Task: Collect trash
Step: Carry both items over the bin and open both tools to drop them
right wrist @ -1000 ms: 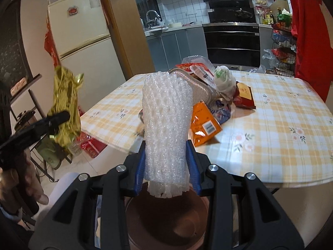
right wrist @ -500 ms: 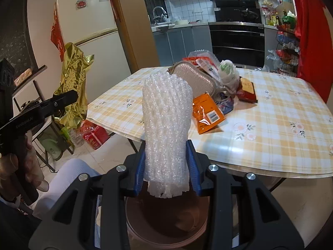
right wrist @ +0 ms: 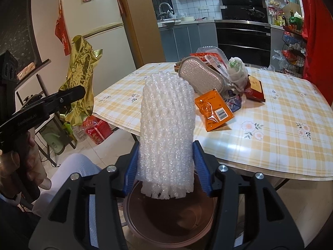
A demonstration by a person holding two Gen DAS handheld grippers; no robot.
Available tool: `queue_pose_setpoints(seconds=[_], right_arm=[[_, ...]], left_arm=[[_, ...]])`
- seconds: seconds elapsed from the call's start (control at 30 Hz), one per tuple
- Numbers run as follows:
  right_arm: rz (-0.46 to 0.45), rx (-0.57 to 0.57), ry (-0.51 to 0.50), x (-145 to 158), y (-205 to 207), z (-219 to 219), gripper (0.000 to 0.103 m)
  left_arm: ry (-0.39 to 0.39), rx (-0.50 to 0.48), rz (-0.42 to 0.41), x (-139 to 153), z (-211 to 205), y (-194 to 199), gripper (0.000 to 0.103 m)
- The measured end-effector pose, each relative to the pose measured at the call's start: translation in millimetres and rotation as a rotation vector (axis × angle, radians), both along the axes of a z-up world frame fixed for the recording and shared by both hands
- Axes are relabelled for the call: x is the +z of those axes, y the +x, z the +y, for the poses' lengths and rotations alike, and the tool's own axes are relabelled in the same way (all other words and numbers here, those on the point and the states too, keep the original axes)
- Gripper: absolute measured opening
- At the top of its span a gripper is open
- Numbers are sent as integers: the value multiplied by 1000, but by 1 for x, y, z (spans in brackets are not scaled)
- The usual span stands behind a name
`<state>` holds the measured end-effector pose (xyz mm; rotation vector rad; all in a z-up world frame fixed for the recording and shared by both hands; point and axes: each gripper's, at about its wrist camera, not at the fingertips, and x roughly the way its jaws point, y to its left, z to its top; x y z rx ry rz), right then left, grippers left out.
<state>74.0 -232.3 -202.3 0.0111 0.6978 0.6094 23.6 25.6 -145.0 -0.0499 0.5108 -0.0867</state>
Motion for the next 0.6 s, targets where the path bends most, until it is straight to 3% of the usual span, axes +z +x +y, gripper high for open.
queue_pose_setpoints(seconds=[0.23,0.37,0.6], right_arm=[[-14,0,3,1,-2,1,73],[-49,-32,11,7,-3,-2,94],[-118,-170,22,21,-2,-20,95]], left_arm=[[2,-1,3,0,-1,0,48],[6,-8,5,0,-3,0,48],[16,-39,11,-1,-8,2,48]])
